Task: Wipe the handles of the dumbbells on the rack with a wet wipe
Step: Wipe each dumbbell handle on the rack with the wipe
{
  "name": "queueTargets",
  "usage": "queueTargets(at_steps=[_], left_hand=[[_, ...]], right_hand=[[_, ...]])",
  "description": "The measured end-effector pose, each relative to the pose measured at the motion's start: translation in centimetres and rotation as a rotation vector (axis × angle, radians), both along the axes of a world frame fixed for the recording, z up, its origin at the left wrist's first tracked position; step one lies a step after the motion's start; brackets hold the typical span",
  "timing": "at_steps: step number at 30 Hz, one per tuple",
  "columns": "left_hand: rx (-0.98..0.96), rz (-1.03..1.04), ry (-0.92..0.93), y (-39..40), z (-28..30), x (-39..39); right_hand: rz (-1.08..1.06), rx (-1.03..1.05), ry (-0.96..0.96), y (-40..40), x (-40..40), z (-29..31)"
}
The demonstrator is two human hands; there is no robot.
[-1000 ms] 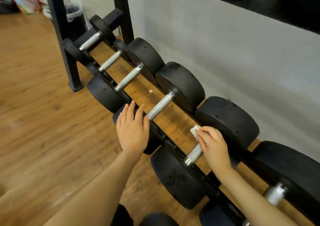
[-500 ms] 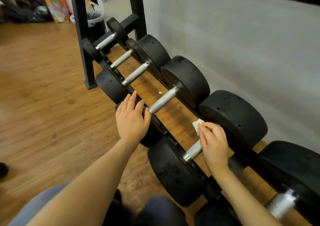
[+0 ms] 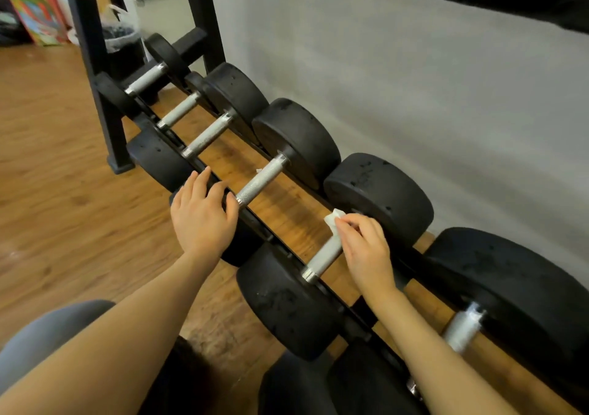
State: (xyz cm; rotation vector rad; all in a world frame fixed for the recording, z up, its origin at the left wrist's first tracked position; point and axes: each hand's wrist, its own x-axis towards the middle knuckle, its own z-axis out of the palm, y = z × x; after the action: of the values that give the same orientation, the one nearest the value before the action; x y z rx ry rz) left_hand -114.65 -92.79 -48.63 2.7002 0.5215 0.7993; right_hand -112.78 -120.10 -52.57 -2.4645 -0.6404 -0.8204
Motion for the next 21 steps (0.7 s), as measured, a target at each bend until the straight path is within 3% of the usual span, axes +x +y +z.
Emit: queueTargets(at_steps=[9,12,16,21], left_hand=[[-0.002,0.006,-0.034,-0.3,-0.1,0.1],[0.001,-0.002,-0.038,-0.2,-0.1,0.1],[0.0,-0.01,-0.033,-0.1,-0.1,0.0],[-0.004,-0.002,-0.03,-0.2,-0.1,0.1]], right_hand=[[-0.005,-0.052,0.054,-2.1,-1.8,0.9],[0.009,-0.163,-0.06,-2.3,-1.5,0.3],[-0.06,-0.113,-0.083,-2.8,-1.6,0.4],[0.046,-0.155,-0.085,-2.0,-1.5,-0.5]])
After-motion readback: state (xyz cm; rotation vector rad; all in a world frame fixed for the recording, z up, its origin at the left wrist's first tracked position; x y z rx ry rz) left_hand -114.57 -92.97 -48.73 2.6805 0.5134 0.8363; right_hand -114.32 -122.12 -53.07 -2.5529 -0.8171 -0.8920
